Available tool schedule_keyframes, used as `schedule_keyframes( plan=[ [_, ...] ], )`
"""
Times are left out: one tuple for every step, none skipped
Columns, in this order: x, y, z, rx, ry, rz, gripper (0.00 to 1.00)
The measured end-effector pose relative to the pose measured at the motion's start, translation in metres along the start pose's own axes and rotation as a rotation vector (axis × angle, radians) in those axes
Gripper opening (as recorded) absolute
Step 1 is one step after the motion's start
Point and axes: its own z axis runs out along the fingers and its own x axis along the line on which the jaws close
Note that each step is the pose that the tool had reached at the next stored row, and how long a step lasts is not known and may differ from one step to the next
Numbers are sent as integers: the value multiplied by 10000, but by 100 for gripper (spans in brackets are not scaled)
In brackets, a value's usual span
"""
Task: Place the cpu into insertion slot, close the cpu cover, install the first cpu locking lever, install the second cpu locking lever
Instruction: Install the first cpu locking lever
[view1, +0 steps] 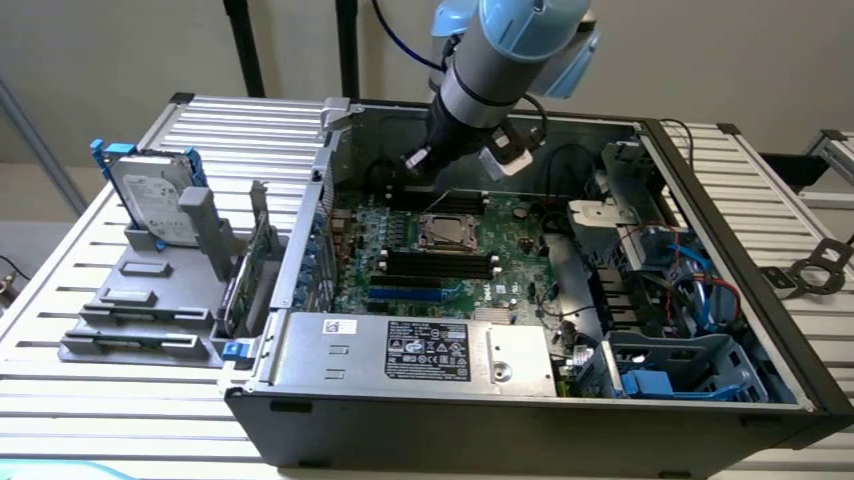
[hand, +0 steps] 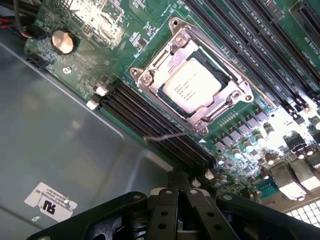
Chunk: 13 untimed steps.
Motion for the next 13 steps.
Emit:
schedule_keyframes(
  plan=[
    [-4,6,2,1,2,2,11],
    [-8,11,5,0,4,4,11],
    [-11,17,10,-1,6,3,11],
    [-14,23,18,-12,18,-4,11],
    [-16,28,25,-38,44,-21,11],
    [-19,32,32,-70,77,-44,11],
    [-21,34,38,-107,114,-75,11],
    [-26,36,42,-146,150,-107,11],
    [-32,36,51,-178,184,-138,11],
    [-40,35,60,-208,214,-167,11],
    [-51,32,72,-224,227,-189,11],
    [-67,26,87,-230,230,-206,11],
    [-80,22,100,-230,224,-222,11]
  ],
)
